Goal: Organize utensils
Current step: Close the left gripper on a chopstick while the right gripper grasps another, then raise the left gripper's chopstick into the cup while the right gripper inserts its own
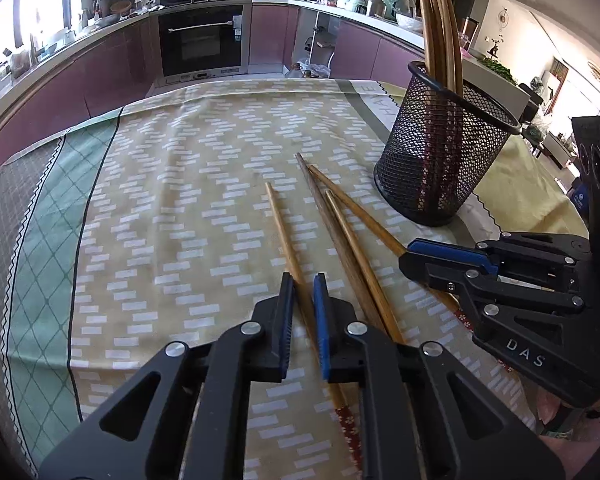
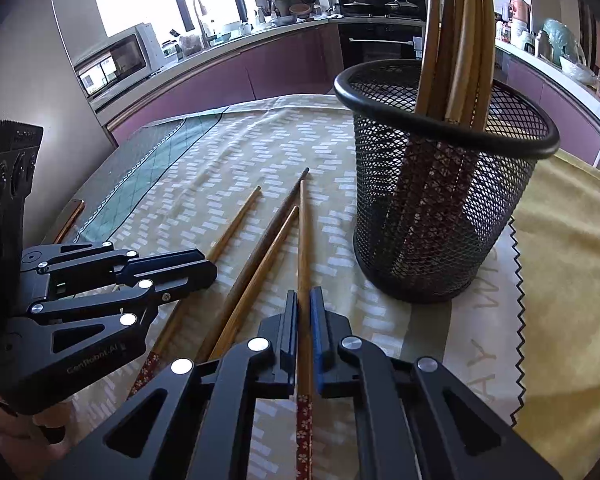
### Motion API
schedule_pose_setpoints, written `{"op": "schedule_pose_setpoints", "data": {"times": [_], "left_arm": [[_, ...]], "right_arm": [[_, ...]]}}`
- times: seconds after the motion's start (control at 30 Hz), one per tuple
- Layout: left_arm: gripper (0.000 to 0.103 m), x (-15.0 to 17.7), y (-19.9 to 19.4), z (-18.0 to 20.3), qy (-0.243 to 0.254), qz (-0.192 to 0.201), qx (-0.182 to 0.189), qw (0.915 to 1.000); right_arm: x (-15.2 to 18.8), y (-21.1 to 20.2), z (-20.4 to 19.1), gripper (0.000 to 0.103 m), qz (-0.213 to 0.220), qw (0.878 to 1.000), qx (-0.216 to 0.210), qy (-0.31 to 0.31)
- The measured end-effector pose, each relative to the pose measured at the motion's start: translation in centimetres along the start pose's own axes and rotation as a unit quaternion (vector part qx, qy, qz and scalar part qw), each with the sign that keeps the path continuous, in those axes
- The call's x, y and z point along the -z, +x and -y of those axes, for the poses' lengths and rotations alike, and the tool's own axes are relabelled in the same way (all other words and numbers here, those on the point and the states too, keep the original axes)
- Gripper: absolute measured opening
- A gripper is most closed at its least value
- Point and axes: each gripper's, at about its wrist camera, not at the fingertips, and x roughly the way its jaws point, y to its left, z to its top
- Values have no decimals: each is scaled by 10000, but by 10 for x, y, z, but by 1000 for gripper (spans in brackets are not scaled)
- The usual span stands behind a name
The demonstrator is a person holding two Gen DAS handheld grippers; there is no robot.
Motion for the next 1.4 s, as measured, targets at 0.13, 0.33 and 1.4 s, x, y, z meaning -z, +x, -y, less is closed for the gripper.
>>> {"op": "schedule_pose_setpoints", "data": {"times": [0.13,0.33,1.4], "left_arm": [[8,2,-2,-5,-158,6,32,9999],[8,5,-11,-6,-198,79,150,9997],[8,-11,-106,9,107,967,945,9908]], "right_arm": [[1,-3,5,6,22,9999,-76,104],[2,-15,5,6,132,9995,-283,88],[-5,-89,24,6,1114,9905,-794,149]]}}
